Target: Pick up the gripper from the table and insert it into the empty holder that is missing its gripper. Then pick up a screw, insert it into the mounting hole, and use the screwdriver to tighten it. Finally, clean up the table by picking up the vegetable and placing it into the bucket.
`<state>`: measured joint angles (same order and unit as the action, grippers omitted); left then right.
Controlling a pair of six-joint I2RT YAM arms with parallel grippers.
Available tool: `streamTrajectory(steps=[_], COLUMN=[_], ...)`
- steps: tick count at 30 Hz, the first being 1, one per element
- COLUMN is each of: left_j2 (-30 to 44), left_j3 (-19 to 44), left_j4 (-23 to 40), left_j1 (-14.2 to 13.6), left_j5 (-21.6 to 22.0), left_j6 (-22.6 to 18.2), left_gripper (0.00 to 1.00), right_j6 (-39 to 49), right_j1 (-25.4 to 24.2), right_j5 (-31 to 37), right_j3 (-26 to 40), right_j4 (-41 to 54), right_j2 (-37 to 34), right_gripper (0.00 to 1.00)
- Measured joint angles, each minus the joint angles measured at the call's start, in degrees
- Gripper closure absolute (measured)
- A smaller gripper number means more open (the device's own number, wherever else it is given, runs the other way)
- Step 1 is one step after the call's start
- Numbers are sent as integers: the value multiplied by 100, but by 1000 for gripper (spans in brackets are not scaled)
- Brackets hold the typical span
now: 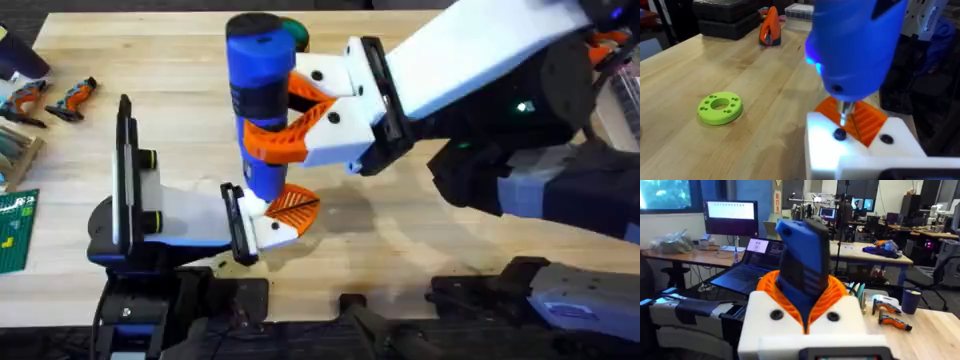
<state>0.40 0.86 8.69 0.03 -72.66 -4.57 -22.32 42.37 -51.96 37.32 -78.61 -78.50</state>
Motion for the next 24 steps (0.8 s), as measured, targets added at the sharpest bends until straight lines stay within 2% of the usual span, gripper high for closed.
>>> streamTrajectory(steps=[24], left_j2=[0], left_j3=[0], left_j4=[0], left_j1=[0], left_j5=[2], left_j6=[-1], left_gripper=[987], right_j6=[57], right_j1=[37], right_j5=[2], right_j3=[53], right_j4=[202], right_j2=[-125], right_gripper=[975])
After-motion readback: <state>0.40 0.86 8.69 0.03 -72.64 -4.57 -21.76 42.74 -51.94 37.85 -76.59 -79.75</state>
